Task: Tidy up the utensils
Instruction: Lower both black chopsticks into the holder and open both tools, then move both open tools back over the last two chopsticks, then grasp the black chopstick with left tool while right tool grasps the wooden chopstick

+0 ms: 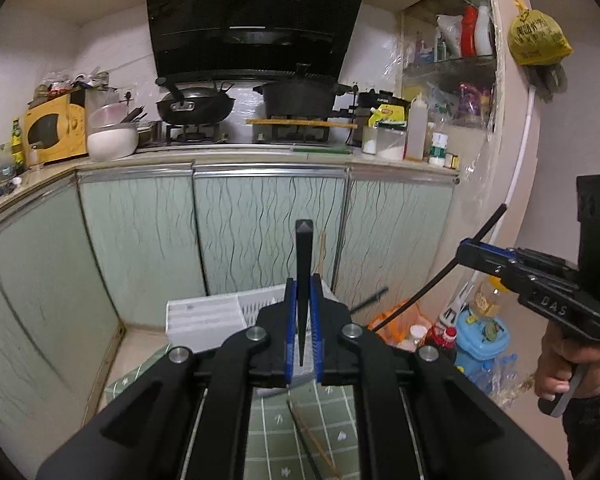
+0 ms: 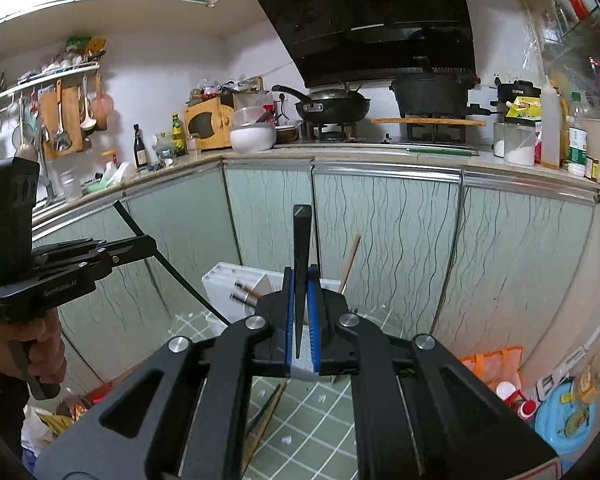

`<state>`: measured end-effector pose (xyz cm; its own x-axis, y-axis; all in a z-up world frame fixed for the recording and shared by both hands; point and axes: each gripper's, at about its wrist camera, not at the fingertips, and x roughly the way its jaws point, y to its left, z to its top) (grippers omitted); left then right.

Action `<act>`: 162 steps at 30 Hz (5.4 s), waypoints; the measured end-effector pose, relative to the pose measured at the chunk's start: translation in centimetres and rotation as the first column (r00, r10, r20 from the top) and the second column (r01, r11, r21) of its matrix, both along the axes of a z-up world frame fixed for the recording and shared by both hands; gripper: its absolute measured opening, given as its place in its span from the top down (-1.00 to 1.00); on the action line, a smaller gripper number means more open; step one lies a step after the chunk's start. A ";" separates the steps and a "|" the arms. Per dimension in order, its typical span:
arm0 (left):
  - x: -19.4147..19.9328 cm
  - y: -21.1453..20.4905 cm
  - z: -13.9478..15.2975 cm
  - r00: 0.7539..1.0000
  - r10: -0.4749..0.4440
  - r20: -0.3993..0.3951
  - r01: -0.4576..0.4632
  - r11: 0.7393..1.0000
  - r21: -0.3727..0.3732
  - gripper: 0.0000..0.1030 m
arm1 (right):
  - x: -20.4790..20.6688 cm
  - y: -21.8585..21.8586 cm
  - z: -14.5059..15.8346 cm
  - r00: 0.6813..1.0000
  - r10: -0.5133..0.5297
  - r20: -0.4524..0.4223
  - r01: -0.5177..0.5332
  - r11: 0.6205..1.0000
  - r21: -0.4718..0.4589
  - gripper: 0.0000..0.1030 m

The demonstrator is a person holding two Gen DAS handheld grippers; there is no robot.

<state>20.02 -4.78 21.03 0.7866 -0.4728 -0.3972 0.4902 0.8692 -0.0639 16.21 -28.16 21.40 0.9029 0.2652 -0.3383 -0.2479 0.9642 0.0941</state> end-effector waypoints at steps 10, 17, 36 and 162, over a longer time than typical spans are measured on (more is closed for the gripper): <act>5.7 -1.7 1.4 0.999 -0.033 0.011 0.034 0.999 -0.033 0.85 | 6.5 -1.1 1.0 1.000 -0.019 -0.008 0.019 0.999 0.027 0.88; 9.6 -2.7 -0.7 0.998 -0.048 -0.040 0.046 0.998 -0.045 0.85 | 10.5 -1.5 -1.1 0.999 -0.021 -0.042 0.023 0.999 0.048 0.88; 9.6 -1.2 -4.3 0.998 0.027 -0.053 -0.027 1.000 0.003 -0.89 | 11.1 -3.3 -5.0 0.993 -0.093 -0.075 0.094 0.995 0.009 -0.83; -9.4 4.7 -28.6 0.931 0.268 -0.249 -0.217 0.952 0.216 0.85 | -7.6 8.7 -29.4 0.946 -0.010 -0.324 -0.044 0.986 -0.159 -0.84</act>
<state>10.59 -0.05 -7.61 0.7173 -0.1809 -0.6729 0.2488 0.9686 0.0048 8.64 -19.48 -8.01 0.7338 0.1966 -0.6503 -0.2467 0.9690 0.0146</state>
